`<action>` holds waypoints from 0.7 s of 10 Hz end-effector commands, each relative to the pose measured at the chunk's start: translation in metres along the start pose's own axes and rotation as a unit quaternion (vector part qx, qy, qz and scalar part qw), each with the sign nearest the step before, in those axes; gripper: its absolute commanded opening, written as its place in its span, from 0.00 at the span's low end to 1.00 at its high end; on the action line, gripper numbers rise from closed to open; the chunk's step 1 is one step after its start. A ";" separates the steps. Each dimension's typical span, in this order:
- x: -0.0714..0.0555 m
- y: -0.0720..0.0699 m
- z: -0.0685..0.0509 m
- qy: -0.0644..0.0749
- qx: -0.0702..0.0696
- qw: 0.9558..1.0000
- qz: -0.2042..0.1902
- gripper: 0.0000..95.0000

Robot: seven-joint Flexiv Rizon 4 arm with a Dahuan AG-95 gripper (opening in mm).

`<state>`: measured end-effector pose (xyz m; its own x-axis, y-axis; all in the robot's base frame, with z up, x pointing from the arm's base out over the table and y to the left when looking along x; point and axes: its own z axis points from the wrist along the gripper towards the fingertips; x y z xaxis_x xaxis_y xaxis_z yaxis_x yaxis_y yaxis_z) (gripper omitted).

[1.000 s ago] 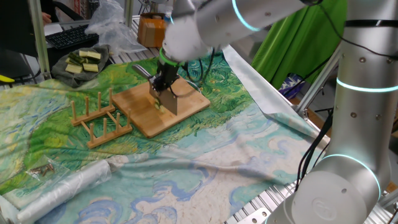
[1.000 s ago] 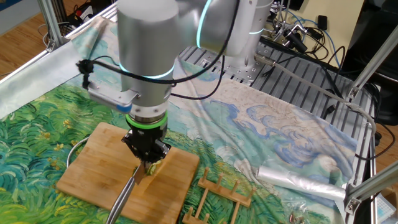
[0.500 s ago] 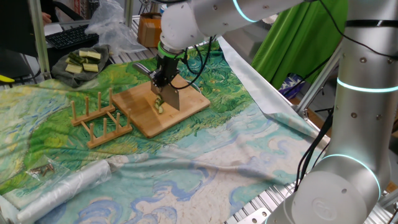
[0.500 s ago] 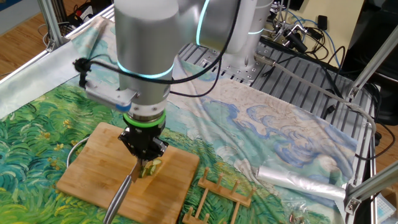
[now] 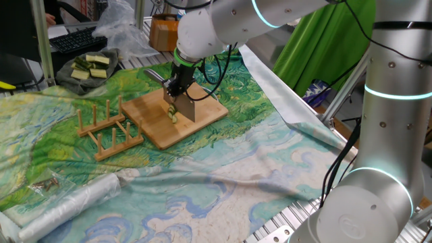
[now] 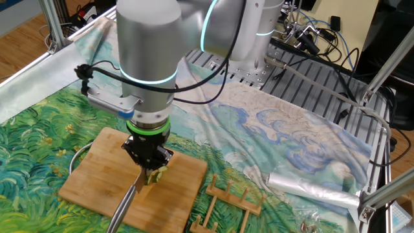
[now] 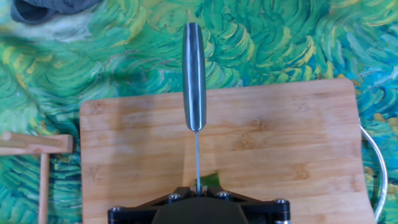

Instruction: Chop the cucumber into shreds

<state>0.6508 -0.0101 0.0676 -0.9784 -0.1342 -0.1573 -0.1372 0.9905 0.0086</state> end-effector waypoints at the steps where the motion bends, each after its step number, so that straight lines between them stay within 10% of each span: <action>1: 0.001 0.002 0.010 -0.004 -0.003 1.000 -0.005 0.00; 3: 0.003 0.002 0.028 -0.018 -0.009 1.000 -0.002 0.00; 7: 0.001 0.003 0.015 -0.009 -0.004 1.000 0.003 0.00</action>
<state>0.6517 -0.0054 0.0538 -0.9774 -0.1286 -0.1680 -0.1337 0.9908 0.0198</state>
